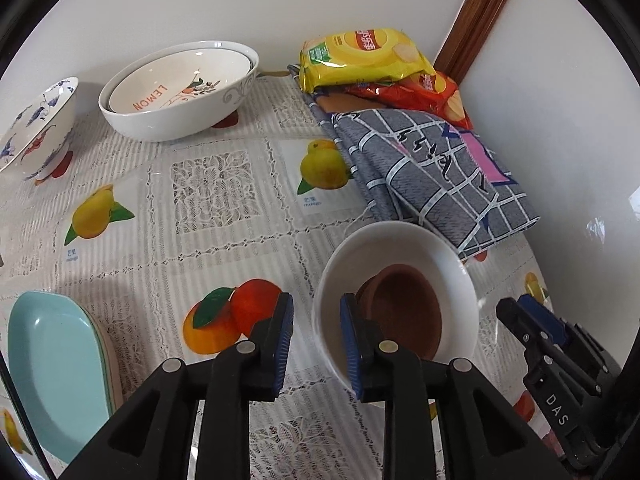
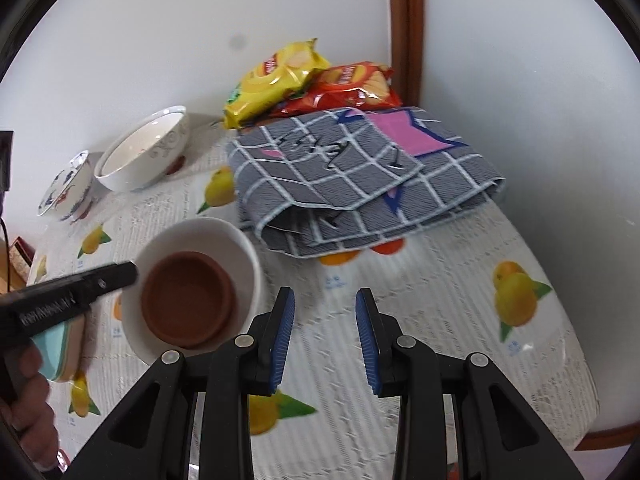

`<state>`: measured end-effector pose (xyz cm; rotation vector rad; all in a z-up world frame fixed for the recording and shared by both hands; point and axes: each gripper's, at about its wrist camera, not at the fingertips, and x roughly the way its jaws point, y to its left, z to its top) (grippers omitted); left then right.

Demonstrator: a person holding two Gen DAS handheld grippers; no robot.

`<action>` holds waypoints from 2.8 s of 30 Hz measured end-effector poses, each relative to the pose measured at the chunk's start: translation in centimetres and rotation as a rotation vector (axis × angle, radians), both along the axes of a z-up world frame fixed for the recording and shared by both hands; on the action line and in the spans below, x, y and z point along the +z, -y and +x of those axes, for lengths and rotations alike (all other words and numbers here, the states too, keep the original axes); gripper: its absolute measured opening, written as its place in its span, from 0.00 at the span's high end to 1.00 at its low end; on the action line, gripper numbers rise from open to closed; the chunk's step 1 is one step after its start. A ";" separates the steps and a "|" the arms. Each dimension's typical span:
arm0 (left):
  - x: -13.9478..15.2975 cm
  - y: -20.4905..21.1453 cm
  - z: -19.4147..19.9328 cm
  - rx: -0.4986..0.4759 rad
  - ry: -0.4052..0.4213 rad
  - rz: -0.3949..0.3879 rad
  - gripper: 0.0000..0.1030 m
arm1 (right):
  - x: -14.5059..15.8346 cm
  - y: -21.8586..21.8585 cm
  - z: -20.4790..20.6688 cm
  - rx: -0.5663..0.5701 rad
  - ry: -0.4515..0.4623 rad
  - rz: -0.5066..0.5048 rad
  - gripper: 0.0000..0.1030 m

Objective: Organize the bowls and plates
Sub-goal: 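Lower the left gripper's terracotta bowl into the white bowl onto the other, then close both grippers on the rim of the white swirl bowl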

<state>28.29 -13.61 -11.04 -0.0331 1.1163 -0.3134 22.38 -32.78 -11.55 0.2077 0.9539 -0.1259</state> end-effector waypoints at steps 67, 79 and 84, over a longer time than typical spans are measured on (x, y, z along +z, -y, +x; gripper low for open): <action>-3.9 0.7 1.8 0.012 -0.082 -0.001 0.76 | -4.6 -2.2 3.9 0.004 -0.114 0.049 0.69; -3.9 0.8 0.9 0.002 -0.062 -0.032 0.90 | -4.4 -2.9 3.3 -0.007 -0.104 0.101 0.90; -3.8 0.2 0.0 0.009 -0.068 -0.034 0.90 | -4.3 -2.9 2.5 -0.020 -0.115 0.130 0.91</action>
